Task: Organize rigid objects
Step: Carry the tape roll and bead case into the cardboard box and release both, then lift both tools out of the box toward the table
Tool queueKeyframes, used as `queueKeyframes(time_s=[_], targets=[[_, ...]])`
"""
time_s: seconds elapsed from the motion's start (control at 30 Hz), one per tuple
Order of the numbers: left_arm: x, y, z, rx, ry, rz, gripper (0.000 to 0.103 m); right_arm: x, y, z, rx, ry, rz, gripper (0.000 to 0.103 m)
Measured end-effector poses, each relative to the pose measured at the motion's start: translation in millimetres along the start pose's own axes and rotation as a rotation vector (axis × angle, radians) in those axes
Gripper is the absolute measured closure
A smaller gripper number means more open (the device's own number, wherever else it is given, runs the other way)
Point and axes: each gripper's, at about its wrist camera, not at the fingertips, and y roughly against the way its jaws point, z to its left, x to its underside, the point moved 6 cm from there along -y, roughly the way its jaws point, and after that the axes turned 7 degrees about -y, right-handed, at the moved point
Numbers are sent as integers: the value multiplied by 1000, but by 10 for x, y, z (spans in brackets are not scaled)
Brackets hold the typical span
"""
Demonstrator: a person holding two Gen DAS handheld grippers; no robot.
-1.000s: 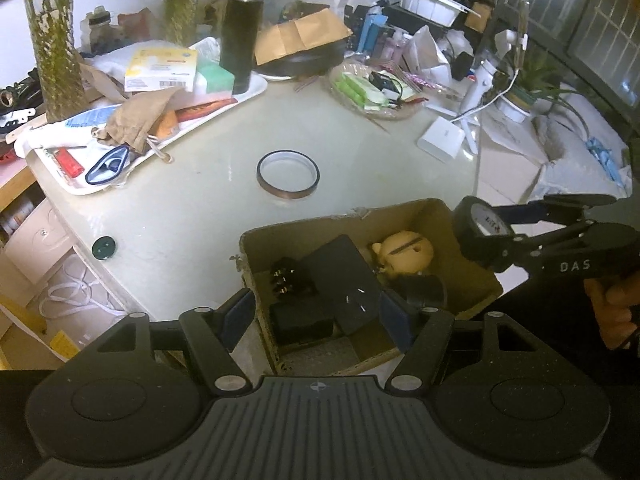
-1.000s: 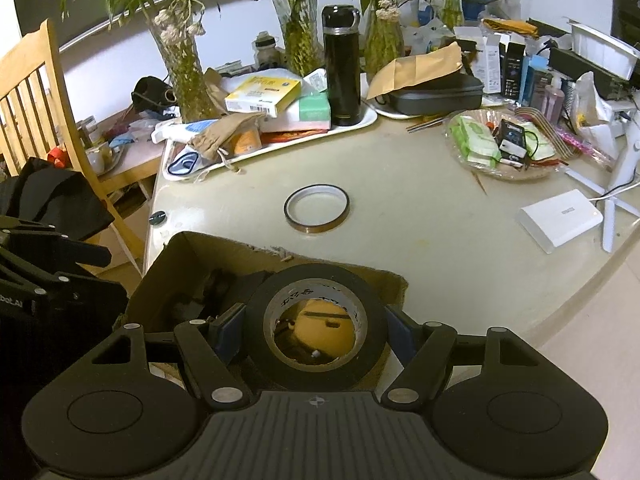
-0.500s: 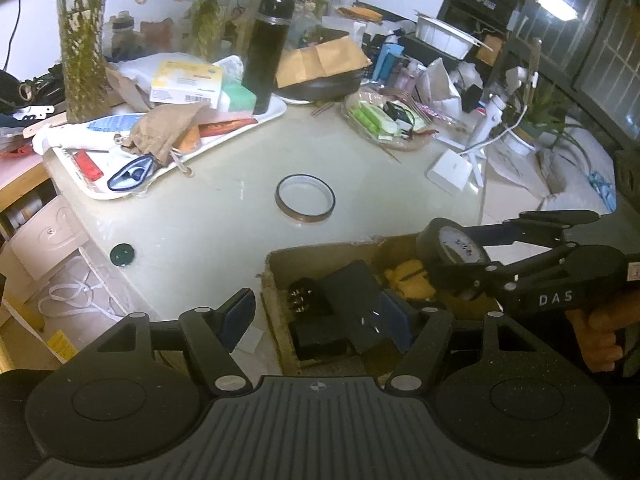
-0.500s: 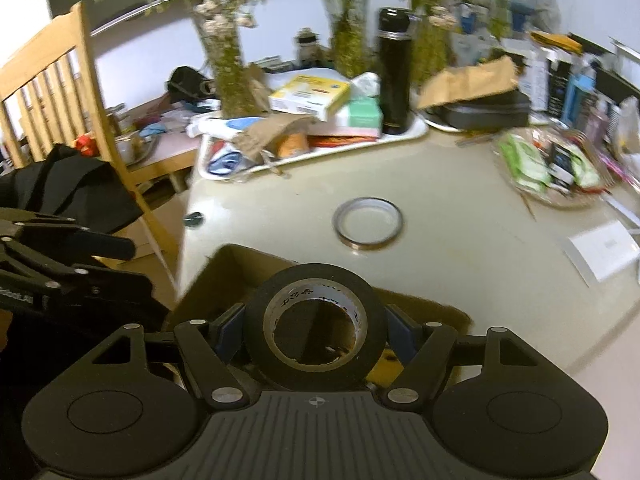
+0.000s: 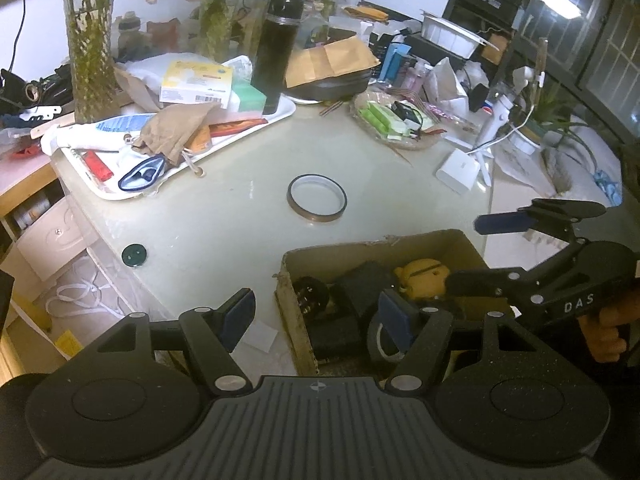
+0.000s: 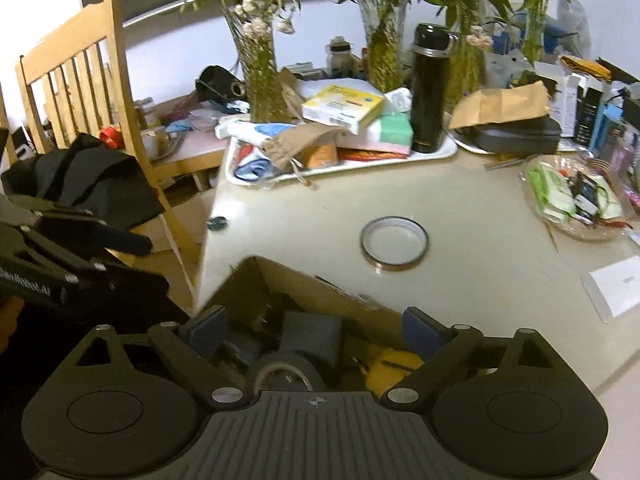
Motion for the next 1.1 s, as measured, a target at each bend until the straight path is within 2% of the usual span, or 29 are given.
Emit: queueKeyframes(time_s=[0.33, 0.4, 0.47, 1.1], targets=[[-70, -63, -78, -6, -31, 0, 35, 212, 87, -284, 72, -41, 21, 6], [-84, -78, -99, -11, -41, 1, 35, 232, 101, -340, 84, -48, 22, 3], [-97, -93, -113, -12, -47, 0, 35, 240, 110, -378, 99, -52, 17, 0], [-259, -230, -120, -60, -101, -14, 35, 166, 92, -543, 138, -86, 2, 0]])
